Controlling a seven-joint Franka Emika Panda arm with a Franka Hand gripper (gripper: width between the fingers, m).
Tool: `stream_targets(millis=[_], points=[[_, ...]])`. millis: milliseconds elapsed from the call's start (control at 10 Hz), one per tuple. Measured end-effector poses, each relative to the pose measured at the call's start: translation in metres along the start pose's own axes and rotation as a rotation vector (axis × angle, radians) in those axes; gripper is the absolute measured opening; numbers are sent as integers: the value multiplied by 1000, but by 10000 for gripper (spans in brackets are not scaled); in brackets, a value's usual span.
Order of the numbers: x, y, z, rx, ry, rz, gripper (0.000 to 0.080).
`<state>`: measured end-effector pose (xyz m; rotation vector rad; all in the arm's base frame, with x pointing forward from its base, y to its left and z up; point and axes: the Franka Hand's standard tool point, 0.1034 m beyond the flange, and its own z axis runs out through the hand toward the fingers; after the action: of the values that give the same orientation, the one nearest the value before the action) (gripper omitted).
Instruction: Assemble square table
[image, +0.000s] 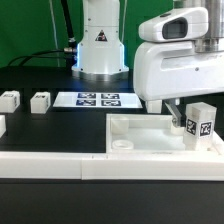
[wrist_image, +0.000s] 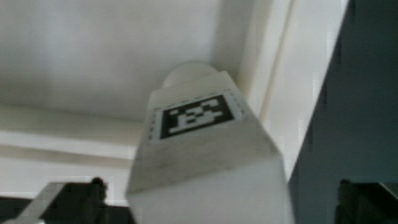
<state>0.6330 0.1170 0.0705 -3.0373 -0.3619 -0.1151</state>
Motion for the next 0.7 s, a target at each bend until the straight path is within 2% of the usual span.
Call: stream_targets(millis=[200, 300, 500, 600, 700], points=[[-1, -3, 1, -40, -15, -176, 649], [-1, -3, 1, -39, -14, -145, 649], [-1, -1, 1, -41, -13, -117, 382], [-1, -1, 1, -41, -12, -79, 288], [-1, -2, 1, -37, -10, 45, 288]])
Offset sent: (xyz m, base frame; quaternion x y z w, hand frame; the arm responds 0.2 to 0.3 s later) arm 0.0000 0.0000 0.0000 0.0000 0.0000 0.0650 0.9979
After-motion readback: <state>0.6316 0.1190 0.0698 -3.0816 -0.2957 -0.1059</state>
